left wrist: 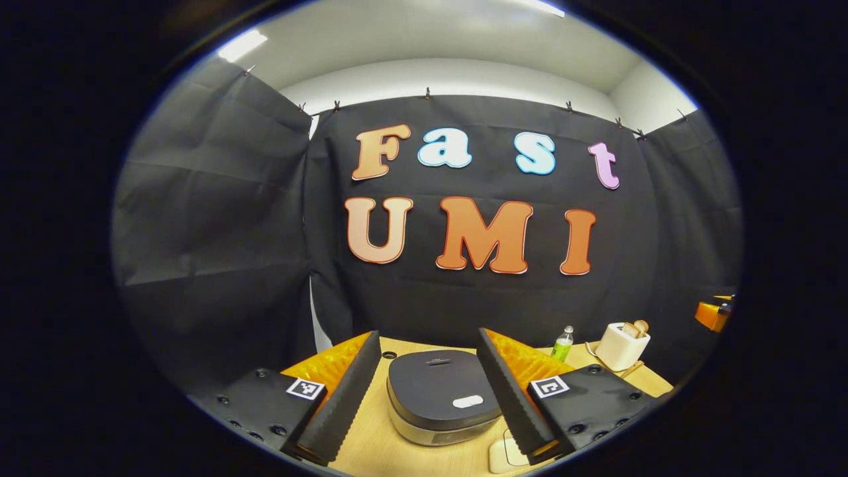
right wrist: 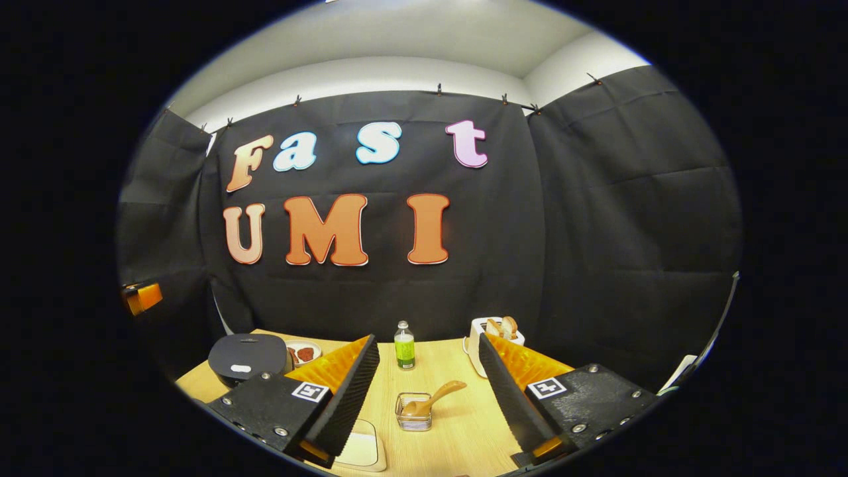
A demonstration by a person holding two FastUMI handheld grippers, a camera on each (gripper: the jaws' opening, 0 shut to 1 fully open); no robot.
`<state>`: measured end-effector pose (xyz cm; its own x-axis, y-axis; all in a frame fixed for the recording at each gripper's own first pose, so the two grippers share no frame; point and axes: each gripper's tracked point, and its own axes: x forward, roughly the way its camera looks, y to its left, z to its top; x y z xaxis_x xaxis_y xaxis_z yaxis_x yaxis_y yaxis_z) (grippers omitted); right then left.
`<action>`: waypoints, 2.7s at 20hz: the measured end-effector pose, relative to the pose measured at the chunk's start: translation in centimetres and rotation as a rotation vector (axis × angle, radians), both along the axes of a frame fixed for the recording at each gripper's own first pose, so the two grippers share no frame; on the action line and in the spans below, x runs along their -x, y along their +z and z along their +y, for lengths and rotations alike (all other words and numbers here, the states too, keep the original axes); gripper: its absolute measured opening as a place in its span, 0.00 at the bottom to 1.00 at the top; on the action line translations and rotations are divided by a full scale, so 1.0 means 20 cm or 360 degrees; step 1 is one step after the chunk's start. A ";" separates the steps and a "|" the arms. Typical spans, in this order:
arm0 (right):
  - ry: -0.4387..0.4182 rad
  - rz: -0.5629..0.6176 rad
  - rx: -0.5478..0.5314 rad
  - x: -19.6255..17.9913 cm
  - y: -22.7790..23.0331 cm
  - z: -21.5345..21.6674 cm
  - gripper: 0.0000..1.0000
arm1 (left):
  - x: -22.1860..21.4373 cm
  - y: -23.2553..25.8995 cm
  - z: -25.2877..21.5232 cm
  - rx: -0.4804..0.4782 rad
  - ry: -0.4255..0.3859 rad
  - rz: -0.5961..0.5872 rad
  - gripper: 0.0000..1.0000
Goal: Close the left gripper, press the button to open the rice cooker; take a wooden spoon from the chopstick holder with the right hand, scoop a spoonful of rice and pour it into the rice cooker, then put the wooden spoon back into the chopstick holder.
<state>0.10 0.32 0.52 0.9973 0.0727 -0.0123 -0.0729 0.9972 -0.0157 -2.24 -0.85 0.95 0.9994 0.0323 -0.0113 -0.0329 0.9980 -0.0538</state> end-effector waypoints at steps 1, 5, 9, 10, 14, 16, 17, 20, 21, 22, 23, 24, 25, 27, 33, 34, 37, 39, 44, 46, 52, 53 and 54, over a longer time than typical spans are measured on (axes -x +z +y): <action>0.0017 0.0006 -0.0023 0.00 0.00 -0.01 0.94 | 0.02 0.01 0.00 -0.0017 0.0013 -0.0008 1.00; 0.0052 0.0025 -0.0078 -0.01 -0.02 -0.06 0.93 | 0.13 0.04 -0.06 -0.0046 0.0019 -0.0022 1.00; 0.0038 0.0002 -0.0062 0.00 -0.01 -0.12 0.93 | 0.17 0.05 -0.10 -0.0065 0.0010 -0.0025 1.00; 0.0037 -0.0001 -0.0064 0.01 -0.01 -0.13 0.93 | 0.18 0.05 -0.11 -0.0056 0.0009 -0.0021 1.00; 0.0009 -0.0012 -0.0072 0.03 0.00 -0.18 0.93 | 0.17 0.07 -0.14 -0.0048 -0.0014 -0.0031 0.98; -0.0003 0.0000 -0.0073 0.03 -0.02 -0.19 0.93 | 0.16 0.07 -0.16 -0.0063 -0.0043 -0.0024 0.95; -0.0012 0.0007 -0.0068 0.03 -0.04 -0.19 0.93 | 0.15 0.06 -0.16 -0.0075 -0.0055 -0.0024 0.93; -0.0034 0.0033 -0.0051 0.02 -0.07 -0.20 0.93 | 0.12 0.05 -0.18 -0.0093 -0.0093 -0.0008 0.65; -0.0034 0.0038 -0.0053 0.02 -0.07 -0.20 0.93 | 0.11 0.04 -0.20 -0.0090 -0.0106 0.0003 0.55; -0.0035 0.0038 -0.0056 0.02 -0.07 -0.20 0.93 | 0.10 0.03 -0.20 -0.0090 -0.0117 0.0013 0.46; -0.0040 0.0037 -0.0058 0.02 -0.07 -0.20 0.93 | 0.09 0.01 -0.19 -0.0084 -0.0117 0.0012 0.36; -0.0038 0.0039 -0.0061 0.01 -0.07 -0.20 0.93 | 0.07 0.02 -0.17 -0.0077 -0.0093 0.0009 0.27; -0.0039 0.0040 -0.0064 0.01 -0.07 -0.20 0.93 | 0.06 0.01 -0.18 -0.0064 -0.0107 0.0019 0.17; -0.0041 0.0045 -0.0061 -0.01 -0.08 -0.19 0.93 | 0.03 -0.05 -0.19 -0.0032 -0.0127 0.0075 0.07; -0.0050 0.0090 -0.0061 -0.05 -0.13 -0.19 0.93 | -0.13 -0.25 -0.24 0.0022 -0.0175 0.0220 0.04; -0.0057 0.0099 -0.0062 -0.06 -0.14 -0.19 0.93 | -0.17 -0.30 -0.26 0.0015 -0.0192 0.0267 0.04; -0.0087 0.0117 -0.0061 -0.07 -0.16 -0.22 0.93 | -0.27 -0.40 -0.33 0.0021 -0.0240 0.0335 0.04; -0.0111 0.0131 -0.0064 -0.08 -0.17 -0.25 0.94 | -0.34 -0.48 -0.37 0.0001 -0.0273 0.0384 0.04; -0.0187 0.0169 -0.0049 -0.08 -0.22 -0.33 0.93 | -0.47 -0.73 -0.48 -0.0006 -0.0348 0.0569 0.04; -0.0220 0.0183 -0.0042 -0.07 -0.22 -0.36 0.93 | -0.49 -0.80 -0.51 -0.0016 -0.0371 0.0620 0.04; -0.0275 0.0233 -0.0046 -0.07 -0.28 -0.42 0.94 | -0.56 -0.98 -0.45 -0.0059 -0.0319 0.0746 0.04; -0.0280 0.0240 -0.0049 -0.07 -0.28 -0.42 0.94 | -0.55 -1.01 -0.45 -0.0048 -0.0315 0.0775 0.04; -0.0281 0.0245 -0.0055 -0.07 -0.29 -0.42 0.94 | -0.52 -1.04 -0.45 -0.0035 -0.0313 0.0829 0.04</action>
